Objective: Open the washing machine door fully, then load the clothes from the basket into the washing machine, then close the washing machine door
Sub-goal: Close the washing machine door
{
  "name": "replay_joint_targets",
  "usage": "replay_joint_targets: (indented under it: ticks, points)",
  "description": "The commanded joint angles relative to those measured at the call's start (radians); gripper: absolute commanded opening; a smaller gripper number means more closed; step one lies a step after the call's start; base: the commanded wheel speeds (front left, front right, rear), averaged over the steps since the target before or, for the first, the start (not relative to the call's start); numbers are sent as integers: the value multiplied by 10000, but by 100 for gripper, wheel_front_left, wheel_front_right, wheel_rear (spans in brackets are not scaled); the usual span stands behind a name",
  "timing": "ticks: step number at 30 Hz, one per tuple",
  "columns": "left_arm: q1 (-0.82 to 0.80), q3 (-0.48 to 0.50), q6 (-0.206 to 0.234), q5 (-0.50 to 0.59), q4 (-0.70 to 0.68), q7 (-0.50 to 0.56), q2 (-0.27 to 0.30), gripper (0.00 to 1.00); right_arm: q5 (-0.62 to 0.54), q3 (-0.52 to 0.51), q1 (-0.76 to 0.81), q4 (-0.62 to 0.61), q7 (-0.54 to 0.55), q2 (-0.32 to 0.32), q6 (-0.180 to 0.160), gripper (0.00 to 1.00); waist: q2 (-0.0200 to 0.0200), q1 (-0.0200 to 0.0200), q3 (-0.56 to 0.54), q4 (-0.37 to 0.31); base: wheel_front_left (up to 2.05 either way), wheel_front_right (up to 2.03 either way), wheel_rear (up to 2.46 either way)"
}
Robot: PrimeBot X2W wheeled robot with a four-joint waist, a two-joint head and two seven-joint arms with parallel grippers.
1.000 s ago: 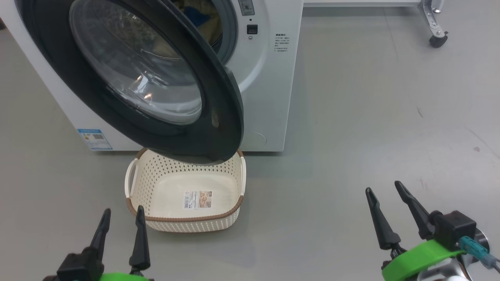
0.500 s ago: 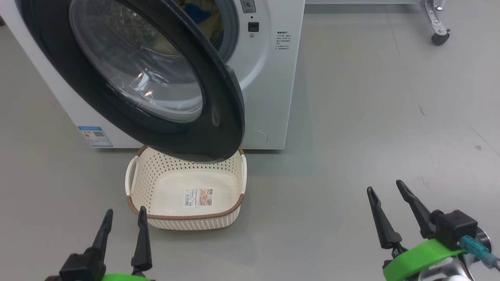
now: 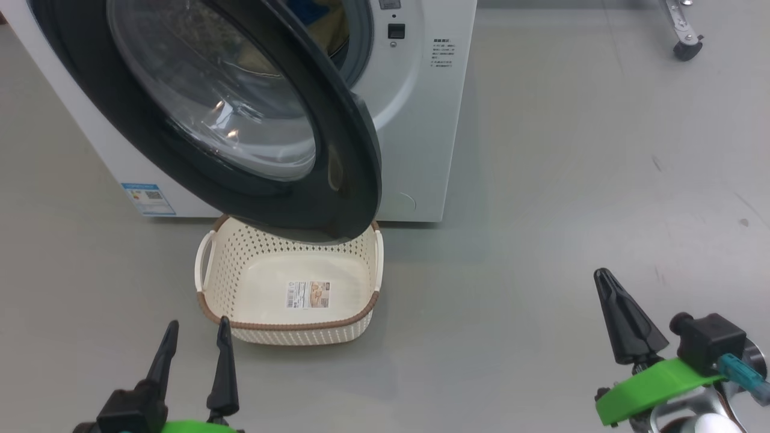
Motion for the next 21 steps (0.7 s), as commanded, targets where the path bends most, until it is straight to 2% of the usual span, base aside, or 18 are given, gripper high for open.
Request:
replay_joint_targets:
  ticks: [1, 10, 21]
  points:
    - [-578, 300, 0, 22, -274, -91, 95, 100, 21, 163, -629, -351, -102, -74, -29, 0, -1, 0, 85, 82, 0, 0, 0]
    - [-1141, 13, -202, 155, -145, -155, 93, 100, -351, 413, -1644, 299, -65, -74, -29, 0, -1, 0, 444, 730, 0, 0, 0]
    - [-1793, -347, -416, 199, 111, -293, -170, 100, -419, 1701, -3066, 1606, 64, -74, -29, 0, -1, 0, 855, 1946, 0, 0, 0]
